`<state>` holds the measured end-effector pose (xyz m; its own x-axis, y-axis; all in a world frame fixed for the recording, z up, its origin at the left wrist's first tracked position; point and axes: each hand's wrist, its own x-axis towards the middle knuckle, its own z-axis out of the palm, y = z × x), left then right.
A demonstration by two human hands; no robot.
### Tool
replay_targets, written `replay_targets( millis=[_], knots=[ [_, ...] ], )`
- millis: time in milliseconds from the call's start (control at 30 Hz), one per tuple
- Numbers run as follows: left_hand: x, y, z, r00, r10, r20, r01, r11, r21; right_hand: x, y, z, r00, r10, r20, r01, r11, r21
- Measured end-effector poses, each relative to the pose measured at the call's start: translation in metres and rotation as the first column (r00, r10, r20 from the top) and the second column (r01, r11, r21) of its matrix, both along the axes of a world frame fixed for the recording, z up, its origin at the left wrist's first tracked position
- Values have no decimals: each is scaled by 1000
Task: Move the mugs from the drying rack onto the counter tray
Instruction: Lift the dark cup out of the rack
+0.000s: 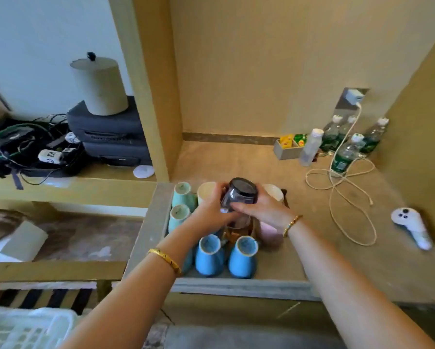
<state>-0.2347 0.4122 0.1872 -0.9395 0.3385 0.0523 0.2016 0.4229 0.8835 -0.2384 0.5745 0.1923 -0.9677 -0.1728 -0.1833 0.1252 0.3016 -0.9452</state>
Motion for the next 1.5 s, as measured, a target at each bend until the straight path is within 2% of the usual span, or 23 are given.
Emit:
replay_targets(
  millis=[133, 267, 333, 500, 667, 867, 1067, 1267, 1367, 1500],
  knots=[
    [-3, 58, 2, 977, -199, 76, 206, 974, -96, 17, 68, -4, 997, -12, 72, 8, 999, 54],
    [-5, 94, 8, 877, -424, 227, 461, 876, -140, 36, 108, -7, 987, 59, 148, -64, 998, 27],
    [-4, 106, 5, 841, -476, 258, 525, 833, -176, 46, 117, -10, 984, 87, 152, -97, 994, 55],
    [9, 125, -19, 882, -418, 219, 472, 791, -390, 62, 128, -39, 982, 55, 178, -65, 997, 47],
    [14, 125, -30, 901, -378, 210, 431, 741, -515, 65, 125, -74, 981, 74, 179, -115, 966, 233],
    [24, 128, -41, 909, -381, 171, 388, 617, -684, 72, 108, -109, 980, 34, 196, -85, 962, 260],
    [28, 122, -50, 955, -241, 174, 291, 633, -718, 72, 99, -114, 993, 29, 114, -63, 949, 308],
    [33, 127, -48, 946, -318, 61, 222, 502, -836, 78, 101, -123, 983, -4, 181, -46, 962, 271],
    [32, 127, -47, 950, -296, 96, 233, 474, -849, 77, 106, -123, 970, 14, 242, -95, 940, 328],
    [29, 129, -48, 955, -271, 123, 243, 476, -845, 76, 109, -125, 971, -5, 240, -96, 908, 408]
  ],
)
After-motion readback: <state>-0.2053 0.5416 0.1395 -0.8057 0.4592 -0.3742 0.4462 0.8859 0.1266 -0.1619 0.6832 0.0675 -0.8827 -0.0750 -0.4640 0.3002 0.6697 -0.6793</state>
